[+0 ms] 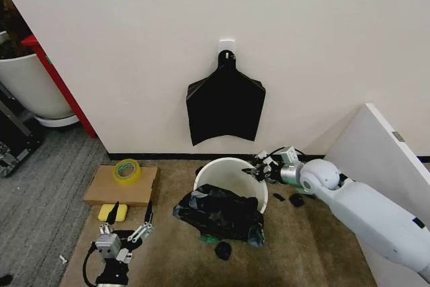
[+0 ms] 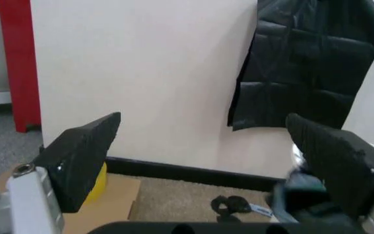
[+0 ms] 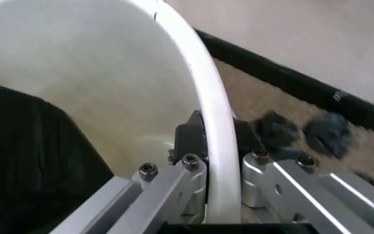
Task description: Place the garbage bag over the trash bin.
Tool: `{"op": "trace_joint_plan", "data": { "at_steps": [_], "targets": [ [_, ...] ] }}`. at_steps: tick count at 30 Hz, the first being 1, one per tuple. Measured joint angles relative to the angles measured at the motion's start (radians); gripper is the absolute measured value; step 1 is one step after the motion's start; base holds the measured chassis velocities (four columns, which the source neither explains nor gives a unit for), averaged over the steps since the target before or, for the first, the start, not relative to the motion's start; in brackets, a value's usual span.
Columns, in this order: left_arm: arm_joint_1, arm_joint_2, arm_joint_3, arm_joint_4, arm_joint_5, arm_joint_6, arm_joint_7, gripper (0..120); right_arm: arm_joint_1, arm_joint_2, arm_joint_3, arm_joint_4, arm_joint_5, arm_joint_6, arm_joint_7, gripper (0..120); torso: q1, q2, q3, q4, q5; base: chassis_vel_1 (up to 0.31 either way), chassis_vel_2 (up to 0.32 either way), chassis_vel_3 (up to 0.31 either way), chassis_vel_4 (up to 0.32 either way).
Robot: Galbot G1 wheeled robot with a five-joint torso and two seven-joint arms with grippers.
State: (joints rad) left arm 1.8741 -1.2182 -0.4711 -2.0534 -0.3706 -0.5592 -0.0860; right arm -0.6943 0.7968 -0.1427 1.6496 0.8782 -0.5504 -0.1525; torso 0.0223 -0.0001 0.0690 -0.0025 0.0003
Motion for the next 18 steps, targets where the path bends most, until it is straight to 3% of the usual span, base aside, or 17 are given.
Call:
{"op": "trace_joint_plan", "data": {
  "at_steps": [10,15,18],
  "targets": [
    [-0.016,0.009,0.019,-0.007,-0.001,0.018,-0.002,100,-0.209,0.029,0.169,0.167,0.143,-0.020,0.322,0,0.000,0.000,0.000,-0.0002,-0.0004,0.000,0.000,0.000,0.000],
    [-0.029,0.013,0.031,-0.015,-0.002,0.028,-0.004,100,-0.315,0.113,0.213,0.284,0.181,0.039,0.595,0,0.000,0.000,0.000,0.0000,-0.0004,0.000,0.000,0.000,0.000],
    [-0.030,0.013,0.032,-0.019,-0.002,0.030,-0.005,100,-0.339,0.146,0.218,0.315,0.193,0.047,0.671,0,0.000,0.000,0.000,0.0000,-0.0002,0.000,0.000,0.000,0.000]
  ]
}}
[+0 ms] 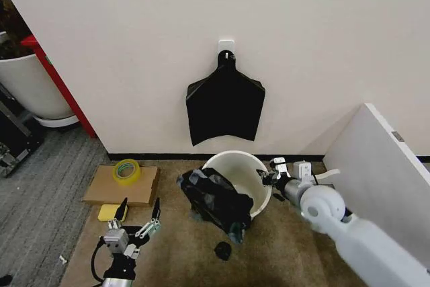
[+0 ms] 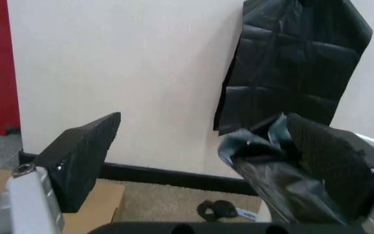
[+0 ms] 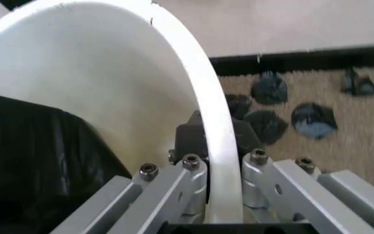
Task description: Place the garbage bag over the trash bin.
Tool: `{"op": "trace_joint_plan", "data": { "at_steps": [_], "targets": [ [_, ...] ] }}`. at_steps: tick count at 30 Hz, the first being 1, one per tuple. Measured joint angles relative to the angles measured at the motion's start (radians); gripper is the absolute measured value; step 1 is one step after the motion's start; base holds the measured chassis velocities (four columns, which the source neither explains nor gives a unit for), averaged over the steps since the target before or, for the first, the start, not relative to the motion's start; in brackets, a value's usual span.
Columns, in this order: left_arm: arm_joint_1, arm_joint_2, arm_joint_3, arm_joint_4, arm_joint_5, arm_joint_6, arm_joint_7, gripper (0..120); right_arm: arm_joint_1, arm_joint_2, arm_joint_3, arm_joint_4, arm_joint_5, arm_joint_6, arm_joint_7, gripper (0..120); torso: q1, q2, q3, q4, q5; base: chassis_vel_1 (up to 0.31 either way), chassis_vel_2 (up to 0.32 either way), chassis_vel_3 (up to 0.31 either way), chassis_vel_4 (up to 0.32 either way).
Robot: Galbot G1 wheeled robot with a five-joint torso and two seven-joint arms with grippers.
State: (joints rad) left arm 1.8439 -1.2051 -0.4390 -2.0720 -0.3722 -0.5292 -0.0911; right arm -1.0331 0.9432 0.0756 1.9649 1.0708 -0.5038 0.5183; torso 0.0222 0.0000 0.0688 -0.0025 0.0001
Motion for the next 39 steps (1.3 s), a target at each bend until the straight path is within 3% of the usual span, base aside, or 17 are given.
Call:
{"op": "trace_joint_plan", "data": {
  "at_steps": [5,18,35,39],
  "targets": [
    [0.011,0.005,-0.003,-0.012,0.000,0.002,-0.001,100,-0.058,0.074,0.000,0.058,0.002,0.022,0.153,0,0.000,0.000,0.000,0.0001,-0.0001,0.000,0.000,0.000,0.000],
    [0.027,0.007,-0.007,-0.020,-0.002,-0.008,-0.002,100,-0.184,0.210,0.011,0.086,-0.100,0.110,0.323,0,0.000,0.000,0.000,-0.0001,-0.0002,0.000,0.000,0.000,0.000],
    [0.041,0.008,-0.005,-0.030,-0.003,-0.013,-0.003,100,-0.194,0.299,0.001,0.043,-0.116,0.147,0.293,0,0.000,0.000,0.000,0.0000,-0.0003,0.000,0.000,0.000,0.000],
    [0.043,0.006,-0.003,-0.030,-0.002,-0.016,-0.003,100,-0.207,0.293,0.001,0.046,-0.149,0.149,0.255,9,0.000,0.000,0.000,0.0001,0.0002,0.000,0.000,0.000,0.000]
  ]
}}
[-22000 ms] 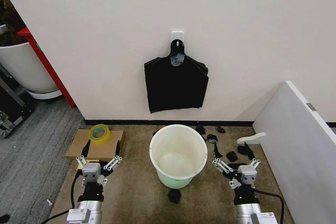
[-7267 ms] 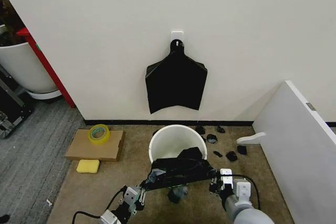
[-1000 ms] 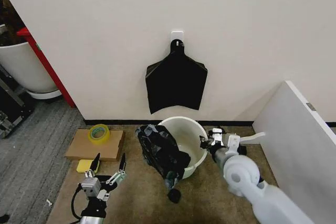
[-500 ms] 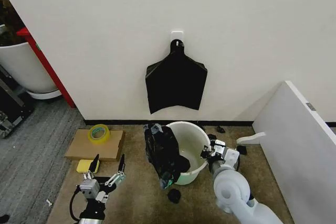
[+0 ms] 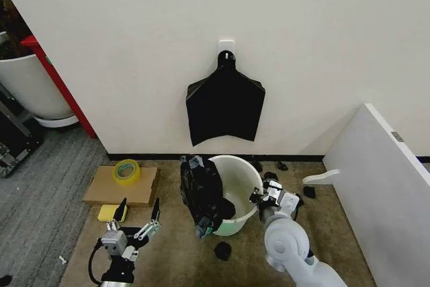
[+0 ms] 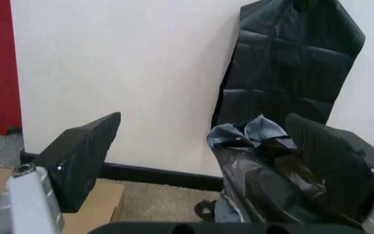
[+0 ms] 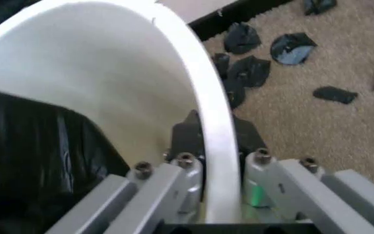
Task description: Place the garbage bag over the trash bin.
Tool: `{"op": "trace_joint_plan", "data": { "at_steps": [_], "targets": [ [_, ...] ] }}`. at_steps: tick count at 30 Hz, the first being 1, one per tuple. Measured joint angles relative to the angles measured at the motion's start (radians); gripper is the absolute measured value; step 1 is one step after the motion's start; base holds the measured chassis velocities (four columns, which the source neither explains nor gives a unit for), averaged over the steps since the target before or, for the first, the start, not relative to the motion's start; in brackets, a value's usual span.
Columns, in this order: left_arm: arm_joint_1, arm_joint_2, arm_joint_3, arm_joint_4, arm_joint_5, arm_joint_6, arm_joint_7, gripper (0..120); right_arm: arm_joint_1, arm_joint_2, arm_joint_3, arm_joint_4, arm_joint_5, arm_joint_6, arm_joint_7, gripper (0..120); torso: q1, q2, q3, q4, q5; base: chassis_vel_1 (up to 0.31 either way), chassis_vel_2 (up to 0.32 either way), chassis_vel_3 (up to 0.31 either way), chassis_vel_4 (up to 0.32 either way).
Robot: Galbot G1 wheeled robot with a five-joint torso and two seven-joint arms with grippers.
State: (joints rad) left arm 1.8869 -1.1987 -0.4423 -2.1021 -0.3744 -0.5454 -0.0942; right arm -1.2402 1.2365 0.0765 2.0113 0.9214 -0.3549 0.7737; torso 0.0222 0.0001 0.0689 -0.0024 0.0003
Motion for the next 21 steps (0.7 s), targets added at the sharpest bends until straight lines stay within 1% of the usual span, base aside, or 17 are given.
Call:
{"op": "trace_joint_plan", "data": {
  "at_steps": [1,2,4,5,6,7,8,9,11,12,13,14,15,17,18,19,21],
  "targets": [
    [0.000,0.000,0.001,0.000,0.000,0.000,0.000,100,-0.003,-0.002,0.000,0.001,-0.010,0.001,-0.009,11,0.000,0.000,0.000,0.0000,0.0000,0.000,0.000,0.000,0.000],
    [0.000,-0.001,0.002,0.000,0.000,-0.001,0.000,100,-0.008,-0.006,0.000,0.003,-0.029,0.001,-0.022,17,0.000,0.000,0.000,0.0000,0.0002,0.000,0.000,0.000,0.000],
    [0.000,-0.001,0.003,0.000,0.001,-0.001,0.000,100,-0.010,-0.008,0.000,0.005,-0.037,0.002,-0.027,19,0.000,0.000,0.000,0.0000,0.0001,0.000,0.000,0.000,0.000],
    [0.000,-0.002,0.004,0.001,0.001,-0.002,0.000,100,-0.015,-0.013,0.000,0.011,-0.055,0.003,-0.035,29,0.000,0.000,0.000,0.0000,0.0003,0.000,0.000,0.000,0.000],
    [-0.001,-0.002,0.007,0.002,0.002,-0.002,0.000,100,-0.020,-0.020,0.001,0.023,-0.073,0.003,-0.043,34,0.000,0.000,0.000,0.0000,0.0001,0.000,0.000,0.000,0.000],
    [-0.001,-0.002,0.007,0.002,0.002,-0.002,0.000,100,-0.020,-0.020,0.001,0.023,-0.073,0.003,-0.043,34,0.000,0.000,0.000,0.0000,0.0001,0.000,0.000,0.000,0.000],
    [-0.002,-0.002,0.008,0.003,0.002,-0.002,0.000,100,-0.024,-0.025,0.002,0.033,-0.085,0.003,-0.050,36,0.000,0.000,0.000,0.0000,0.0000,0.000,0.000,0.000,0.000],
    [-0.003,-0.003,0.010,0.004,0.002,-0.002,0.000,100,-0.029,-0.032,0.003,0.044,-0.108,0.002,-0.056,41,0.000,0.000,0.000,0.0000,0.0001,0.000,0.000,0.000,0.000],
    [-0.004,-0.003,0.011,0.005,0.003,-0.002,0.000,100,-0.042,-0.053,0.015,0.076,-0.210,0.000,-0.068,52,0.000,0.000,0.000,0.0000,0.0000,0.000,0.000,0.000,0.000],
    [-0.003,-0.003,0.011,0.005,0.003,-0.002,-0.001,100,-0.048,-0.063,0.020,0.089,-0.248,0.000,-0.076,53,0.000,0.000,0.000,0.0000,0.0000,0.000,0.000,0.000,0.000],
    [-0.003,-0.003,0.011,0.005,0.003,-0.002,-0.002,100,-0.056,-0.074,0.026,0.107,-0.290,0.002,-0.091,58,0.000,0.000,0.000,-0.0001,0.0001,0.000,0.000,0.000,0.000],
    [-0.002,-0.003,0.012,0.005,0.004,-0.002,-0.004,100,-0.065,-0.086,0.031,0.128,-0.331,0.005,-0.116,60,0.000,0.000,0.000,-0.0001,0.0002,0.000,0.000,0.000,0.000],
    [-0.002,-0.003,0.012,0.005,0.004,-0.002,-0.004,100,-0.065,-0.086,0.031,0.128,-0.331,0.005,-0.116,60,0.000,0.000,0.000,-0.0001,0.0002,0.000,0.000,0.000,0.000],
    [-0.001,-0.003,0.014,0.005,0.008,0.004,-0.011,100,-0.086,-0.124,0.032,0.200,-0.391,0.004,-0.203,72,0.000,0.000,0.000,-0.0002,0.0000,0.000,0.000,0.000,0.000],
    [0.000,-0.003,0.016,0.005,0.009,0.005,-0.012,100,-0.089,-0.134,0.030,0.220,-0.394,-0.002,-0.223,73,0.000,0.000,0.000,-0.0002,0.0000,0.000,0.000,0.000,0.000],
    [0.000,-0.003,0.021,0.006,0.012,0.009,-0.015,100,-0.092,-0.159,0.017,0.276,-0.393,-0.027,-0.274,81,0.000,0.000,0.000,-0.0002,-0.0002,0.000,0.000,0.000,0.000],
    [0.000,-0.004,0.030,0.007,0.023,0.017,-0.020,100,-0.079,-0.190,-0.017,0.334,-0.384,-0.081,-0.360,87,0.000,0.000,0.000,-0.0001,-0.0002,0.000,0.000,0.000,0.000]
  ]
}}
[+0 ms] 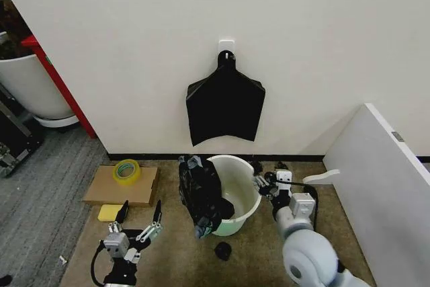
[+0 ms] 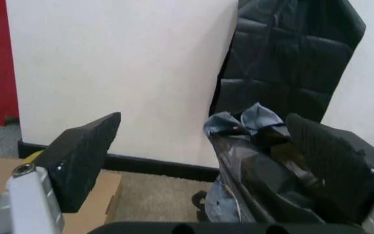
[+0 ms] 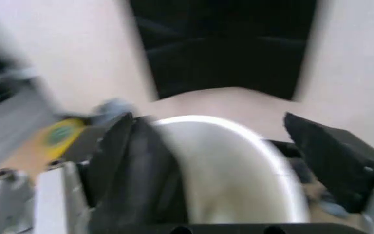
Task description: Place the garbage bag over the trash bin.
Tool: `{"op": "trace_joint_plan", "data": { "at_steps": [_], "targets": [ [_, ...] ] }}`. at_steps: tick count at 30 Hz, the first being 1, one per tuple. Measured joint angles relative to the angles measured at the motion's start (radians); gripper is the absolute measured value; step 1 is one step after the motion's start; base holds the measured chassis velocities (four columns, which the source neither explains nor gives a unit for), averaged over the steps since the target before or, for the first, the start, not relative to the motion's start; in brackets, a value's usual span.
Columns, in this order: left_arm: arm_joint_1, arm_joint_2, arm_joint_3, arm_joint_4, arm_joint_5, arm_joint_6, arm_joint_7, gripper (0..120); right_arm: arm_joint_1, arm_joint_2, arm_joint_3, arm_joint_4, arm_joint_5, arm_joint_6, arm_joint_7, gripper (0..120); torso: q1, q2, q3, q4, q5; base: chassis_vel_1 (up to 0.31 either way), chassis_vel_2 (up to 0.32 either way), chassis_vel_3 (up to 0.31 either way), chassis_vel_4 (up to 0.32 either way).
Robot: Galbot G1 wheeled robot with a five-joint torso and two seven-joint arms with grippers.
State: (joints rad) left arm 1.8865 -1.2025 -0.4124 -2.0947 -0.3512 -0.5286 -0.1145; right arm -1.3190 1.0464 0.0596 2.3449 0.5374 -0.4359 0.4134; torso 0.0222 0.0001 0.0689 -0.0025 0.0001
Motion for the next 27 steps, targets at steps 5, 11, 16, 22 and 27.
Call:
{"op": "trace_joint_plan", "data": {
  "at_steps": [5,11,16,22,27],
  "targets": [
    [0.007,-0.001,0.007,-0.002,0.012,0.006,-0.004,100,0.052,-0.008,-0.064,0.000,0.009,-0.083,-0.099,99,0.000,0.000,0.000,0.0000,0.0000,0.000,0.000,0.000,0.000],
    [0.011,-0.001,0.011,-0.002,0.013,0.009,-0.004,100,0.129,0.046,-0.166,-0.089,-0.012,-0.121,-0.103,100,0.000,0.000,0.000,0.0001,0.0001,0.000,0.000,0.000,0.000],
    [0.013,0.002,0.012,-0.004,0.015,0.012,-0.004,100,0.193,0.097,-0.230,-0.180,-0.028,-0.145,-0.051,85,0.000,0.000,0.000,0.0001,0.0000,0.000,0.000,0.000,0.000],
    [0.015,0.003,0.012,-0.005,0.023,0.012,-0.004,100,0.198,0.103,-0.237,-0.220,-0.031,-0.141,-0.024,64,0.000,0.000,0.000,-0.0001,0.0000,0.000,0.000,0.000,0.000],
    [0.011,0.006,0.016,-0.003,0.022,0.010,-0.004,100,0.206,0.097,-0.245,-0.232,-0.032,-0.132,-0.015,47,0.000,0.000,0.000,-0.0001,0.0001,0.000,0.000,0.000,0.000]
  ]
}}
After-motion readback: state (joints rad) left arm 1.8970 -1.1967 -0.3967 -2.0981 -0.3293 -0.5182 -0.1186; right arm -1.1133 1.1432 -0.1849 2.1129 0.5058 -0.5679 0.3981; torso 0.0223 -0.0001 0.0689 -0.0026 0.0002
